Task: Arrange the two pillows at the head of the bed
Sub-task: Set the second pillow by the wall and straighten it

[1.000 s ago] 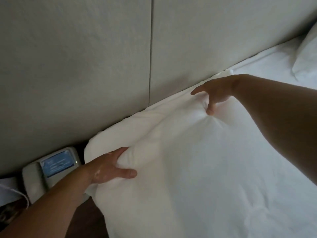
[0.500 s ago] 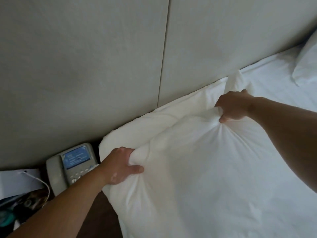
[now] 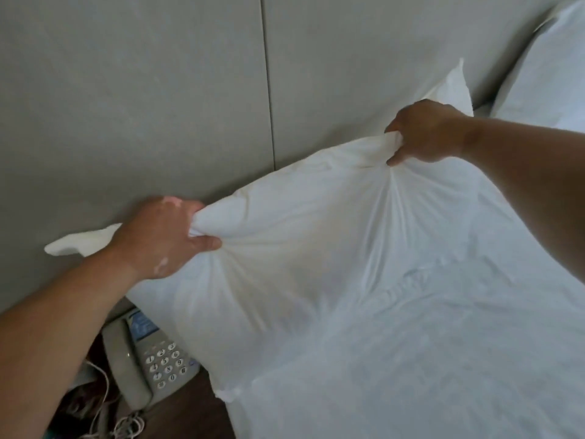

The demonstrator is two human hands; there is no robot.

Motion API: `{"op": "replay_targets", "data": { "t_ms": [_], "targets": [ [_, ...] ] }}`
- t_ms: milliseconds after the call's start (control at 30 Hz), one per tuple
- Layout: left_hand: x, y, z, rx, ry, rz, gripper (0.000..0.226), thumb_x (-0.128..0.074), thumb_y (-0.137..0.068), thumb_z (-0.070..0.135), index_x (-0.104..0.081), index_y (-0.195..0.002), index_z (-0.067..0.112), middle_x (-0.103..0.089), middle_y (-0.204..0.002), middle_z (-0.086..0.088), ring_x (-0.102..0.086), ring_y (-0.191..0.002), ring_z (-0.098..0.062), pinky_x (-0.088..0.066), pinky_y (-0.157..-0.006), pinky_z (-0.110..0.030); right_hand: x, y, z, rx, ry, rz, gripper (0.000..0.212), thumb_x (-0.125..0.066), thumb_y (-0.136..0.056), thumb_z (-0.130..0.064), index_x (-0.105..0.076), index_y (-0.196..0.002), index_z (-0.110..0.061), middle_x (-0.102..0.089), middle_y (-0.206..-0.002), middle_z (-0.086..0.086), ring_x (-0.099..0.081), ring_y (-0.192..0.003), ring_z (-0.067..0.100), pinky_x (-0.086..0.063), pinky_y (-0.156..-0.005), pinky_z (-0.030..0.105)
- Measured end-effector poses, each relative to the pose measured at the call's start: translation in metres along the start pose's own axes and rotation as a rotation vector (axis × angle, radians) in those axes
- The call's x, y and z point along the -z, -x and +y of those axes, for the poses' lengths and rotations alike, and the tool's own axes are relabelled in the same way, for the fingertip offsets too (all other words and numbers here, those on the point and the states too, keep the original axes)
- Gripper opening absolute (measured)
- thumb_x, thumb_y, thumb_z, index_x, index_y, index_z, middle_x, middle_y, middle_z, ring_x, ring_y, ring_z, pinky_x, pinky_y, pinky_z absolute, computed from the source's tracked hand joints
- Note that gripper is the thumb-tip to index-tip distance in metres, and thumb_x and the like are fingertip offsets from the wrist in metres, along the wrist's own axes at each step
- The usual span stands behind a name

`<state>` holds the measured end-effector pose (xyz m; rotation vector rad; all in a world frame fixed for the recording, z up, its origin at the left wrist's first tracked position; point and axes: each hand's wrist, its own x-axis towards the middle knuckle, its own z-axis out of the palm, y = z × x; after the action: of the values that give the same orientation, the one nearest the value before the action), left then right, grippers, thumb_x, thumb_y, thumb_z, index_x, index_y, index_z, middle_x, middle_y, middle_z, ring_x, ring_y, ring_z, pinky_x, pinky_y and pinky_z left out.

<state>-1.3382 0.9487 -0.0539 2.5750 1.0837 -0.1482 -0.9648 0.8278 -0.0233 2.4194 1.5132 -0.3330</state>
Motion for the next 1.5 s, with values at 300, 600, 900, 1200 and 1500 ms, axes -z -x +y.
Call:
{"op": "replay_targets", "data": {
  "t_ms": [300,600,900,1200,1500],
  "targets": [
    [-0.007,-0.016,-0.022,0.044,-0.087,0.071,0.057,-0.079,-0.076,0.059,-0.069,-0.11,0.013,-0.076,-0.102,-0.014,-0.069,-0.096,-0.036,-0.038,-0.07,-0.034,-0.001,-0.043,-0.005,0.076,0.075,0.059,0.059,-0.088,-0.071,-0.039,-0.069,-0.126,-0.031,-0.057,-0.133,0.008,-0.041,-0.131,0.036,-0.041,-0.106,0.053],
    [-0.02,-0.006,-0.04,0.064,-0.164,0.015,0.064,-0.084,-0.072,0.057,-0.069,-0.119,0.015,-0.078,-0.107,-0.012,-0.071,-0.099,-0.035,-0.04,-0.071,-0.033,0.002,-0.062,0.018,-0.065,0.24,-0.037,0.101,-0.096,-0.057,-0.031,-0.05,-0.147,-0.028,-0.056,-0.143,0.007,-0.037,-0.14,0.034,-0.038,-0.1,0.066],
    [0.003,-0.009,-0.05,0.081,-0.22,0.12,0.051,-0.073,-0.083,0.055,-0.079,-0.103,0.008,-0.075,-0.09,-0.022,-0.069,-0.085,-0.04,-0.044,-0.067,-0.037,0.01,-0.053,0.021,-0.13,0.188,0.142,0.053,-0.091,-0.07,-0.038,-0.076,-0.115,-0.017,-0.069,-0.113,0.013,-0.062,-0.113,0.039,-0.049,-0.087,0.05],
    [-0.015,-0.005,-0.05,0.087,-0.173,0.226,0.057,-0.076,-0.078,0.06,-0.078,-0.093,0.005,-0.072,-0.076,-0.025,-0.07,-0.072,-0.041,-0.055,-0.069,-0.044,-0.015,-0.049,0.018,-0.132,0.183,0.219,0.053,-0.088,-0.077,-0.039,-0.073,-0.118,-0.01,-0.063,-0.118,0.013,-0.051,-0.117,0.039,-0.043,-0.075,0.045],
    [-0.017,-0.017,-0.035,0.14,-0.153,0.127,0.041,-0.084,-0.08,0.042,-0.076,-0.089,0.003,-0.074,-0.084,-0.022,-0.069,-0.077,-0.042,-0.038,-0.065,-0.034,-0.022,-0.06,0.011,-0.139,0.198,0.132,0.07,-0.091,-0.069,-0.036,-0.066,-0.133,-0.02,-0.055,-0.133,0.014,-0.045,-0.126,0.039,-0.045,-0.096,0.055]
  ]
}}
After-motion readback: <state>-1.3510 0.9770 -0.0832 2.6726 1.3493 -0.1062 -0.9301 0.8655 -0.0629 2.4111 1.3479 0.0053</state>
